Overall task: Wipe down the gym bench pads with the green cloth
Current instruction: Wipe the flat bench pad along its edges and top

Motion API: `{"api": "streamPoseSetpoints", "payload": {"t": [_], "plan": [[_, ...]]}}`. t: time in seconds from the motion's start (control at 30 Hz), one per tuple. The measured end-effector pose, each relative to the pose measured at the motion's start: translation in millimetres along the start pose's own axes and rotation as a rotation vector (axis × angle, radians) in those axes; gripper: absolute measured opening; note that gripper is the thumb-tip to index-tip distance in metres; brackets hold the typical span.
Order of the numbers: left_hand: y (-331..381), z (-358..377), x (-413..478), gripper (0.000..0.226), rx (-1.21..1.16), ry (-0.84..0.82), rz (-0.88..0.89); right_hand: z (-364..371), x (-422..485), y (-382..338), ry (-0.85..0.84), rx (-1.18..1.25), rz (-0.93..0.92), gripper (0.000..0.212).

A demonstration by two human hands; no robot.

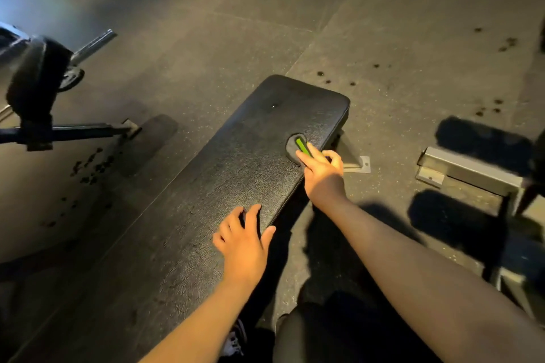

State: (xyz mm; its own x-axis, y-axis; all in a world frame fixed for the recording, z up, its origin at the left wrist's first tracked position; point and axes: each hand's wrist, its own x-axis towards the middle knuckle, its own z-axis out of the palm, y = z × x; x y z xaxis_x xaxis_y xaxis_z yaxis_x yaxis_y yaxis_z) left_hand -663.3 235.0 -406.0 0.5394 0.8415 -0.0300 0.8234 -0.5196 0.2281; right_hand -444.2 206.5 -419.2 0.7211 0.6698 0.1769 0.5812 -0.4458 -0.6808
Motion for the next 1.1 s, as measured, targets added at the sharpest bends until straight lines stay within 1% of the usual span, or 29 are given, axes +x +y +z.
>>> {"api": "streamPoseSetpoints", "payload": {"t": [0.07,0.17,0.23,0.37,0.43,0.5,0.57,0.67,0.77,0.87,0.97,1.03,1.1], "plan": [[4.3,0.4,4.7,0.059,0.013,0.004,0.025,2.6,-9.9,-9.0,0.065,0.006,-0.010,0.043],[20.4,-0.8,18.3,0.058,0.019,0.004,0.066,13.8,-36.8,-23.9,0.036,0.052,-0.066,0.047],[40.8,-0.6,35.9,0.053,-0.005,-0.046,0.073,15.2,-44.0,-21.2,0.024,0.064,-0.112,0.049],[77.0,-1.1,71.8,0.052,-0.070,-0.077,0.079,7.5,-27.3,-4.1,0.051,0.083,-0.119,0.046],[86.4,3.1,85.0,0.054,-0.069,-0.104,0.110,0.6,-8.1,8.0,0.062,0.087,-0.096,0.046],[88.2,8.4,89.9,0.055,-0.025,-0.109,0.117,-4.6,18.4,23.2,0.094,0.097,-0.052,0.042],[86.3,14.2,89.5,0.055,-0.001,-0.075,0.142,-4.8,45.7,40.6,0.124,0.138,0.010,0.042],[82.3,19.9,88.8,0.052,-0.045,-0.029,0.163,2.0,65.5,49.5,0.146,0.225,0.095,0.044],[83.1,19.3,89.7,0.051,-0.081,-0.012,0.152,11.2,49.8,26.7,0.179,0.287,0.162,0.047],[89.3,17.8,90.3,0.049,-0.094,-0.009,0.090,11.0,26.5,6.0,0.210,0.373,0.182,0.042],[95.8,17.7,96.7,0.044,-0.079,-0.002,0.046,6.5,6.8,2.9,0.130,0.389,0.170,0.044],[102.0,15.8,109.2,0.042,-0.067,0.014,0.066,1.5,1.1,5.2,0.088,0.371,0.153,0.048],[110.9,17.1,124.0,0.045,-0.035,0.000,0.113,-0.7,9.5,14.0,0.095,0.359,0.184,0.047]]}}
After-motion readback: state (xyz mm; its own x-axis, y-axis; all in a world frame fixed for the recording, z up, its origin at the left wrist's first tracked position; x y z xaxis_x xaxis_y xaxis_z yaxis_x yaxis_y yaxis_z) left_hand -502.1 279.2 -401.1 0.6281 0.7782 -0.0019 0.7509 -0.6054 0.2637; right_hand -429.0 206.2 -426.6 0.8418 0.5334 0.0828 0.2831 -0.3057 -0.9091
